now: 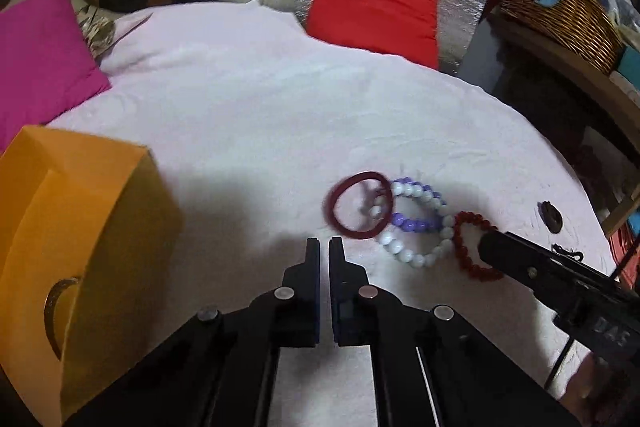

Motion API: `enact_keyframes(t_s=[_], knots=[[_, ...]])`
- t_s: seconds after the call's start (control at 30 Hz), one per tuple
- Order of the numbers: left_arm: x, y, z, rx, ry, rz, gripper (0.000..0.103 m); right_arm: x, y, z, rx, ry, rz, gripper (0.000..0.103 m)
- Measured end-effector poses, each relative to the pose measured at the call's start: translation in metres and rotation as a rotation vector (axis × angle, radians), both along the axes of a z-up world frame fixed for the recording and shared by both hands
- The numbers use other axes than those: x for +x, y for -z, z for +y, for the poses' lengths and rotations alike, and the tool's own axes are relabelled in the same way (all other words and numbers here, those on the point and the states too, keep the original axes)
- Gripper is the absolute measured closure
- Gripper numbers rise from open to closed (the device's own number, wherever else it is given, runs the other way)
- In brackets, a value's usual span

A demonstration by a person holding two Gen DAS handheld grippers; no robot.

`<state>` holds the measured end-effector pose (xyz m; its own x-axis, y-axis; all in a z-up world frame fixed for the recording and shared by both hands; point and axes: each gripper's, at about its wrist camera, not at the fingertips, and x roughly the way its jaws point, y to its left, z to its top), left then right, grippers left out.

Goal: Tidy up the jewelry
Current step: 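Grasp the dark red bangle with the left gripper while the right grasps the white beaded bracelet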

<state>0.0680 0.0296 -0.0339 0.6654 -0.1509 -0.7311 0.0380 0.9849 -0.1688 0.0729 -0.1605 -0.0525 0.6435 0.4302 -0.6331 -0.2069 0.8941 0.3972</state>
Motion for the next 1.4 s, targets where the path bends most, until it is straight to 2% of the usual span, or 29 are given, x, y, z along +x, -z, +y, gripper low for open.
enact_keyframes(t_s=[0.3,0.37,0.43,0.47,0.53,0.63,0.67,0.7,0.73,0.8,0.9,1.0,1.1,1.27,1.3,1.33,1.4], knots=[[0.002,0.004,0.01,0.01,-0.021,0.026,0.099,0.035,0.021,0.017,0.005,0.015,0.057,0.068],[0.001,0.003,0.012,0.01,-0.02,0.022,0.099,0.04,0.023,0.022,-0.022,0.021,0.068,0.083],[0.002,0.002,0.012,0.008,-0.02,0.019,0.099,0.039,0.023,0.022,-0.026,0.028,0.064,0.084],[0.002,0.002,0.012,0.005,-0.018,0.017,0.099,0.038,0.022,0.023,-0.037,0.031,0.059,0.09],[0.001,0.001,0.012,-0.003,-0.014,0.014,0.099,0.036,0.018,0.021,-0.059,0.035,0.048,0.092],[0.004,0.0,0.008,-0.014,-0.007,0.016,0.097,0.029,0.011,0.01,-0.052,0.055,0.038,0.092],[0.005,0.001,0.006,-0.012,-0.007,0.017,0.095,0.027,0.009,0.004,-0.038,0.058,0.039,0.092],[0.006,0.001,0.004,-0.009,-0.007,0.019,0.084,0.024,0.006,-0.003,-0.022,0.064,0.038,0.092],[0.006,0.001,0.002,-0.007,-0.01,0.021,0.065,0.021,0.003,-0.008,-0.013,0.069,0.035,0.092],[0.007,0.001,-0.003,-0.001,-0.015,0.009,0.044,0.016,-0.003,-0.023,0.014,0.081,0.032,0.092],[0.008,0.0,-0.016,0.037,0.012,-0.012,0.042,0.009,-0.007,-0.043,0.05,0.1,0.036,0.092],[0.011,0.003,-0.03,0.072,0.034,-0.011,0.037,0.004,-0.007,-0.056,0.05,0.113,0.053,0.092],[0.017,0.006,-0.039,0.101,0.04,-0.009,0.037,0.002,-0.002,-0.072,0.047,0.136,0.08,0.092],[0.024,0.009,-0.044,0.109,0.046,-0.016,0.037,0.004,0.009,-0.099,0.098,0.175,0.127,0.092],[0.026,0.009,-0.045,0.108,0.055,-0.014,0.042,0.004,0.011,-0.103,0.098,0.184,0.136,0.092],[0.028,0.01,-0.046,0.096,0.069,-0.01,0.059,0.005,0.012,-0.105,0.096,0.19,0.142,0.092],[0.032,0.014,-0.046,0.093,0.078,0.012,0.072,0.006,0.016,-0.109,0.1,0.199,0.159,0.092]])
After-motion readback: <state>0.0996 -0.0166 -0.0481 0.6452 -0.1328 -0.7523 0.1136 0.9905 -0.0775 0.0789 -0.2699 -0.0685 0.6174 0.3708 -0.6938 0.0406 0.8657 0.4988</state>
